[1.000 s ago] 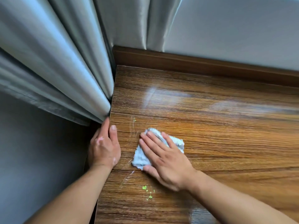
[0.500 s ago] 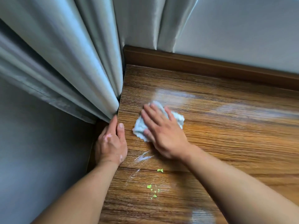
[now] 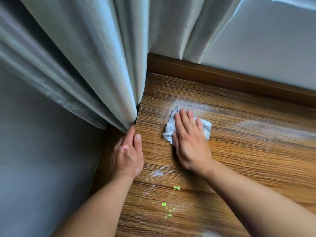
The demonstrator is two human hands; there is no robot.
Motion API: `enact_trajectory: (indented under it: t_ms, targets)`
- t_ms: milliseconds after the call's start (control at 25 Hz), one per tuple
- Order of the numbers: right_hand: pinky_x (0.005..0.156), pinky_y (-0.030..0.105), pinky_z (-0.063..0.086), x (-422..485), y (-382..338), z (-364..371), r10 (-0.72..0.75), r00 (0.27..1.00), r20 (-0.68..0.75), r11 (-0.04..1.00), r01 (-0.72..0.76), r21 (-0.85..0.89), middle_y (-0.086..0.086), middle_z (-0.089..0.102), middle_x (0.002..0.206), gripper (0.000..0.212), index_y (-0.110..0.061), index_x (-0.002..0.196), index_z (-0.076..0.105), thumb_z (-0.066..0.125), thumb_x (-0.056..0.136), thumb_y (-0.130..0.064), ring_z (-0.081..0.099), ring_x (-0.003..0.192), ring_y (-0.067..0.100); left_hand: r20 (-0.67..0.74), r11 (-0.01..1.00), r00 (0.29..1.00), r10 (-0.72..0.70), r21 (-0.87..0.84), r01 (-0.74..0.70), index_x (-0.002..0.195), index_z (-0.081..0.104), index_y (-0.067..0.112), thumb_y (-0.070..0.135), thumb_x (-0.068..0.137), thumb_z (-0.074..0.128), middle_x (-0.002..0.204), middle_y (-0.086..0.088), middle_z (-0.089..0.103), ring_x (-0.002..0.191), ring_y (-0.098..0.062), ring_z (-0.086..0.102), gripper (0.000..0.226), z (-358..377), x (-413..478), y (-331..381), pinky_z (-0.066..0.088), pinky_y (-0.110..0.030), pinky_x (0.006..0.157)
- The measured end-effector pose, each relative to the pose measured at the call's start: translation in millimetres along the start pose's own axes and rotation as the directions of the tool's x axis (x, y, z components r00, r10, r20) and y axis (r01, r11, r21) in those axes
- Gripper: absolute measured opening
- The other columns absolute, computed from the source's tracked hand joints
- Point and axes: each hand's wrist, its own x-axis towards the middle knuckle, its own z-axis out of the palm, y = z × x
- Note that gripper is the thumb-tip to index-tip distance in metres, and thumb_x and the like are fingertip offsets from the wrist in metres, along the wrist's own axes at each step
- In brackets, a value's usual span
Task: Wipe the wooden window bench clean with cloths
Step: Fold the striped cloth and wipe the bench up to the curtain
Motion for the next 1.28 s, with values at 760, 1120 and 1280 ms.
enact_trajectory:
  t_ms: [760,1120,1280]
  targets:
    - [0.122,0.059,0.018,105,-13,-6,-0.214,0.976,0.049,0.977,0.214,0.023,0.006,0.026,0.168,0.060,-0.015,0.160,0.031,0.033,0.102,-0.031,0.020,0.155,0.032,-0.079,0.980,0.992,0.096,-0.167,-0.108,0.147,0.050,0.030,0.048,0.098,0.022,0.138,-0.007,0.064,0.122,-0.032,0.057,0.059,1,4,-10,0.046,-0.039,0.103]
    - [0.126,0.050,0.011,-63,22,2,-0.313,0.940,0.138,0.948,0.299,0.114,-0.015,0.023,0.165,0.055,-0.029,0.158,0.034,0.036,0.103,-0.026,0.015,0.157,0.015,-0.069,0.981,0.989,0.130,-0.137,-0.138,0.146,0.047,0.033,0.040,0.107,0.029,0.135,-0.008,0.062,0.119,-0.033,0.057,0.044,5,9,-15,0.046,-0.040,0.099]
    - [0.127,0.049,0.010,-93,-35,24,-0.097,0.994,0.047,0.980,0.088,0.180,-0.009,0.028,0.165,0.056,-0.025,0.157,0.039,0.040,0.101,-0.023,0.016,0.156,0.017,-0.095,0.977,0.984,0.152,-0.135,-0.164,0.147,0.047,0.029,0.038,0.107,0.032,0.139,-0.010,0.061,0.123,-0.034,0.055,0.044,2,10,-17,0.043,-0.040,0.104]
